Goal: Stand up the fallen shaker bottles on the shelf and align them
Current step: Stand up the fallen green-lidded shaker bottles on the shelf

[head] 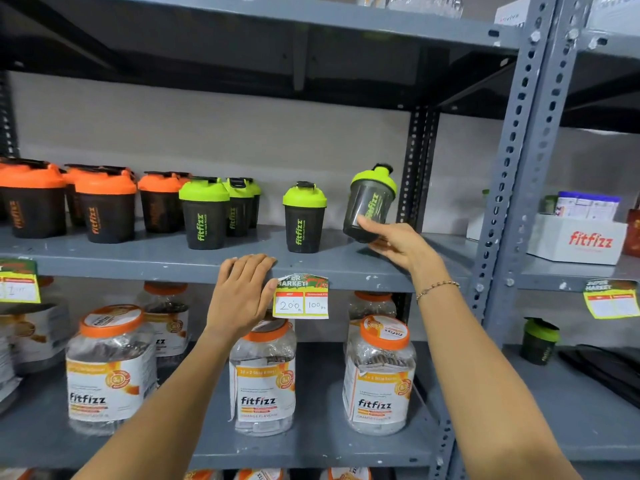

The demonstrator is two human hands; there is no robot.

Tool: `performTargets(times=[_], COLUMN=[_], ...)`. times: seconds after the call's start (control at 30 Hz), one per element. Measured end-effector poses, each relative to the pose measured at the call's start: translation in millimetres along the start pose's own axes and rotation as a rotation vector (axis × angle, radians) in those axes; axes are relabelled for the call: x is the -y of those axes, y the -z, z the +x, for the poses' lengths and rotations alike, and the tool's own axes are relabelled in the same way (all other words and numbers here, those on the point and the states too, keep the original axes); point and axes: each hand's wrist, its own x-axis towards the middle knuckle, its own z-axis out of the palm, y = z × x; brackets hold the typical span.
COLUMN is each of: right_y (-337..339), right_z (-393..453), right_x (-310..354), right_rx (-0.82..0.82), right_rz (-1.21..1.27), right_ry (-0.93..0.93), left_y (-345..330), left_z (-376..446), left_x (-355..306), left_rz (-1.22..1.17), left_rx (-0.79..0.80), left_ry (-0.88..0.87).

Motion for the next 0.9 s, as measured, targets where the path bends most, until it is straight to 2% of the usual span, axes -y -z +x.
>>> performTargets(times=[0.23, 0.43, 0.7, 0.9], right_y=[-0.5, -1.8, -0.6, 1.0], right_z=[27.0, 28.5, 31.5, 28.4], right_x=[-23.9, -24.8, -26.5, -23.3], right_rx=[-0.183, -0.181, -0.18, -0.128], right_rz=[-0.534, -0.564, -0.637, -0.718], right_ry=[0.065, 0.062, 0.044, 0.03], left_y=[-0.5, -5.6, -14.5, 2.2], left_z=[0.2, 1.1, 3.4, 17.7], left_x=[0.7, 3.1, 3.2, -3.6], left_rz=[-0.007, -0.007, 0.004, 0.02], left_rx=[0.013, -0.005, -0.116, -0.199], left_ry=[0.0, -0.007, -0.042, 0.012])
